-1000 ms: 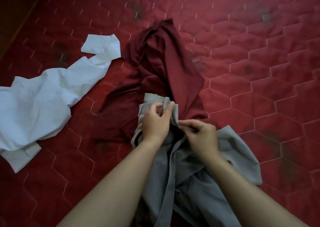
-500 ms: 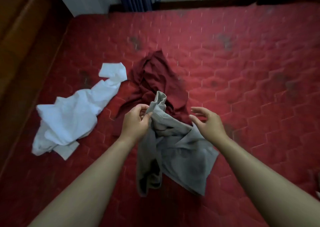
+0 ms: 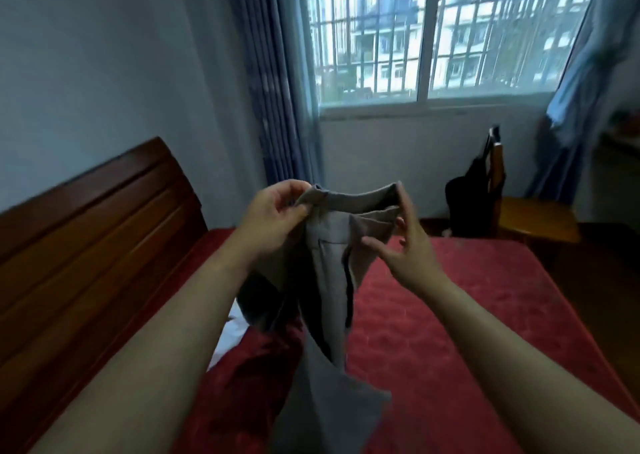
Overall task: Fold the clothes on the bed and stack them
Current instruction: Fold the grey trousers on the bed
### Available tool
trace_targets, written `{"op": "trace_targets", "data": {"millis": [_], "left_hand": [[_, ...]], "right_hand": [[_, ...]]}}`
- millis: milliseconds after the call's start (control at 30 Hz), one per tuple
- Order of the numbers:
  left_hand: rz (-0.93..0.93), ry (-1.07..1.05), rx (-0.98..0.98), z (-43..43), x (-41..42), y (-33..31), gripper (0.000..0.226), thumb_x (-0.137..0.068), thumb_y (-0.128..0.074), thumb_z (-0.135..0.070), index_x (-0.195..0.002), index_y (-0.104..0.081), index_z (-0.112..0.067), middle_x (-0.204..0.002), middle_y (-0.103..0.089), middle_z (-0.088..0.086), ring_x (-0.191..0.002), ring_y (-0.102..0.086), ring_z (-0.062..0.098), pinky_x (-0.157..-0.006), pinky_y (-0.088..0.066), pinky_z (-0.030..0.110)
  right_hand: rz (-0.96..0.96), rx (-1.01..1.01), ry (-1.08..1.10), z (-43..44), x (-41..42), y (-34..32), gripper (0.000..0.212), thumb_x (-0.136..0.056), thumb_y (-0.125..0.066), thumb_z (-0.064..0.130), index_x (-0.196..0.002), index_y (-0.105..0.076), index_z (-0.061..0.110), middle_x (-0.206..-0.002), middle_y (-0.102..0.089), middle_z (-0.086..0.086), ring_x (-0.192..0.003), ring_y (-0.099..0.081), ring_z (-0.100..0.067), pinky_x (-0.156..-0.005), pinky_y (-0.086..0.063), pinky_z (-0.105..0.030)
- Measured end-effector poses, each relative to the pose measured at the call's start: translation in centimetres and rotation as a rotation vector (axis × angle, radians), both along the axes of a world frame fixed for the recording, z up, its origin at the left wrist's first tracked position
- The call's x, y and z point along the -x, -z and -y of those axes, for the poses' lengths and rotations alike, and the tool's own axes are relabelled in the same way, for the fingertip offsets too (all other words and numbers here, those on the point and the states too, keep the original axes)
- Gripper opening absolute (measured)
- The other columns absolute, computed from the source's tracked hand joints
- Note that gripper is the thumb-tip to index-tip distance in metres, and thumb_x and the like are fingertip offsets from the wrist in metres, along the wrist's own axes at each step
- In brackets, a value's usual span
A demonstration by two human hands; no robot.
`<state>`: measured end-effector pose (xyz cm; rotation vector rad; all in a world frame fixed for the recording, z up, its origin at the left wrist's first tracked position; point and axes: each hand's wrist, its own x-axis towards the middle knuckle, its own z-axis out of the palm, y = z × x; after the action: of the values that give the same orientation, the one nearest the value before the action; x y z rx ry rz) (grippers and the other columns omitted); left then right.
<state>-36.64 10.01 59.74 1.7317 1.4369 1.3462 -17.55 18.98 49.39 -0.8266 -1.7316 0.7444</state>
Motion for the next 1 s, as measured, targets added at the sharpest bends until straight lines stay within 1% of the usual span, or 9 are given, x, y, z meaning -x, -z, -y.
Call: {"op": "trace_targets", "data": {"millis": [100, 200, 333, 400, 500, 700, 800, 867, 1000], "left_hand": [[0.143, 0.004, -0.059, -0.4, -1.5, -1.7, 0.023, -0.089, -0.048, 0.009, -0.111, -0.053, 0.007, -0.093, -0.058, 0.009, -0.081, -0.056, 0.006, -0.079, -0.047, 0.016], [0.311, -0.066, -0.022, -0.3, -2.2, 0.8, 0.020, -0.090, -0.049, 0.004, -0.104, -0.054, -0.009, -0.096, -0.061, 0.004, -0.087, -0.058, 0.014, -0.079, -0.049, 0.021], [0.371, -0.213, 0.091, 0.4, -3.2, 8.4, 0.032, -0.096, -0.041, -0.035, -0.125, -0.045, -0.022, -0.128, -0.054, 0.002, -0.110, -0.054, 0.011, -0.090, -0.043, 0.018], [0.278, -0.211, 0.156, 1.3, -4.9, 12.5, 0.066, -0.085, -0.044, -0.060, -0.140, -0.025, -0.030, -0.143, -0.038, -0.003, -0.124, -0.041, 0.009, -0.101, -0.034, 0.024], [0.066, -0.293, 0.151, 2.1, -7.6, 16.6, 0.088, -0.081, -0.060, -0.049, -0.146, -0.004, -0.031, -0.149, -0.029, 0.002, -0.133, -0.034, 0.015, -0.106, -0.031, 0.028], [-0.034, -0.203, -0.155, -0.6, -10.2, 13.1, 0.055, -0.092, -0.054, -0.019, -0.140, -0.029, -0.032, -0.134, -0.049, 0.002, -0.117, -0.049, 0.009, -0.090, -0.035, 0.006], [0.097, -0.154, -0.322, -1.3, -11.2, 9.2, 0.046, -0.093, -0.051, -0.020, -0.131, -0.036, -0.041, -0.121, -0.055, -0.010, -0.106, -0.054, -0.005, -0.085, -0.040, 0.004], [0.136, -0.145, -0.345, -1.4, -11.7, 7.9, 0.037, -0.094, -0.050, -0.016, -0.125, -0.043, -0.033, -0.113, -0.055, -0.017, -0.104, -0.055, -0.005, -0.085, -0.041, 0.006], [0.046, -0.116, -0.300, -0.3, -12.7, 6.9, 0.029, -0.094, -0.051, -0.012, -0.122, -0.050, -0.019, -0.107, -0.057, -0.014, -0.106, -0.057, 0.011, -0.087, -0.041, 0.008]], "right_hand": [[-0.095, -0.007, -0.001, -0.1, -1.9, -3.3, 0.069, -0.075, -0.076, 0.021, -0.128, -0.037, 0.044, -0.116, -0.060, 0.010, -0.102, -0.059, 0.002, -0.085, -0.047, -0.017], [0.075, -0.100, 0.019, 0.8, -2.7, -3.4, 0.026, -0.082, -0.069, 0.019, -0.095, -0.052, 0.033, -0.081, -0.059, 0.011, -0.073, -0.053, 0.016, -0.065, -0.037, -0.003], [0.154, -0.057, 0.040, 3.0, -2.9, 0.7, 0.030, -0.089, -0.060, 0.016, -0.080, -0.048, 0.042, -0.073, -0.057, 0.017, -0.070, -0.053, 0.013, -0.057, -0.037, -0.003], [0.170, -0.019, 0.084, 3.8, -3.3, 2.8, 0.030, -0.088, -0.060, 0.015, -0.079, -0.048, 0.041, -0.073, -0.058, 0.016, -0.070, -0.054, 0.010, -0.057, -0.038, -0.005], [0.181, 0.010, 0.116, 4.9, -4.2, 4.3, 0.023, -0.086, -0.062, 0.012, -0.081, -0.052, 0.033, -0.076, -0.059, 0.012, -0.072, -0.055, 0.006, -0.059, -0.036, -0.005], [0.245, -0.089, 0.261, 4.9, -8.3, 0.3, 0.028, -0.077, -0.074, 0.023, -0.102, -0.060, 0.023, -0.094, -0.058, 0.001, -0.085, -0.055, -0.011, -0.071, -0.036, -0.008], [0.230, -0.133, 0.312, 4.7, -12.0, -2.5, 0.060, -0.076, -0.072, 0.040, -0.128, -0.042, 0.049, -0.112, -0.041, 0.005, -0.100, -0.043, -0.005, -0.084, -0.031, -0.005], [0.136, 0.022, 0.196, 5.7, -13.4, -2.7, 0.074, -0.076, -0.068, 0.045, -0.134, -0.024, 0.057, -0.129, -0.036, 0.008, -0.114, -0.041, 0.002, -0.092, -0.034, -0.009], [-0.056, 0.144, 0.059, 7.4, -12.3, -0.6, 0.072, -0.084, -0.065, 0.009, -0.143, -0.028, 0.028, -0.140, -0.039, 0.013, -0.129, -0.038, -0.003, -0.097, -0.031, -0.005]]}}
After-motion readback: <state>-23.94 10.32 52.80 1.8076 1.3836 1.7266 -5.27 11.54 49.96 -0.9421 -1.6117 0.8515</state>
